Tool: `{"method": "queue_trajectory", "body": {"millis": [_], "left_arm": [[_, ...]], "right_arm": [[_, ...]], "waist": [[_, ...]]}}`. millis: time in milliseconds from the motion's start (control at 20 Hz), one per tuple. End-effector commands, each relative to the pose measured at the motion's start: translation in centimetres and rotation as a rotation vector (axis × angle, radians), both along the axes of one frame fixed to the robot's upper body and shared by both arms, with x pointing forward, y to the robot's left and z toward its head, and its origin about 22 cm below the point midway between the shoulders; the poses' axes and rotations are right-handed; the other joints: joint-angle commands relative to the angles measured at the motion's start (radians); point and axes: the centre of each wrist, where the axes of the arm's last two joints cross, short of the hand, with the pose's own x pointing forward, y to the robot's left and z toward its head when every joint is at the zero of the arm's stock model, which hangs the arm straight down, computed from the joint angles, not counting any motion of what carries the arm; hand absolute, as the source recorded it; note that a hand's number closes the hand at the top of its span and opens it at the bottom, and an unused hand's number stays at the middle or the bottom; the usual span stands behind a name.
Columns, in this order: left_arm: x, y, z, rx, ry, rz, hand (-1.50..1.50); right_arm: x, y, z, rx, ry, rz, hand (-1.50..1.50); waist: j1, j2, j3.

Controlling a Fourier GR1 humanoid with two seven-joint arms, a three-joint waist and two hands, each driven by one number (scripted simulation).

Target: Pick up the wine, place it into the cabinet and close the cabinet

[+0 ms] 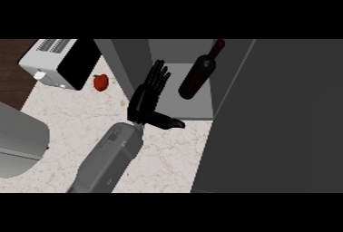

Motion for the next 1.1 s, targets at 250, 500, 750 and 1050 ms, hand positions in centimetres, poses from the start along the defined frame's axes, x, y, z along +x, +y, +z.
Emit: {"method": "queue_trajectory", "body": {"millis": [250,500,750,1050], "left_arm": [[-6.2,2.8,-0.6,-0.064,0.025,0.016,-1.50],[-9.8,6.2,-1.9,-0.095,0.017,0.020,-1.50],[-9.7,9.3,-0.6,-0.076,-0.029,0.051,-1.50],[-11.2,14.0,-0.4,-0.049,-0.037,0.102,-1.50]], "right_arm": [[-2.7,-0.4,4.6,0.071,0.014,0.048,-1.50],[-2.5,0.1,3.8,0.030,0.014,0.145,-1.50],[-2.9,0.1,3.5,0.035,0.084,0.286,-1.50],[-2.9,0.0,3.1,-0.081,0.100,0.531,1.50]], "waist": [[-0.003,0.008,-0.001],[0.001,0.012,-0.001],[-0.007,0.015,0.000],[0.002,0.019,0.001]]}}
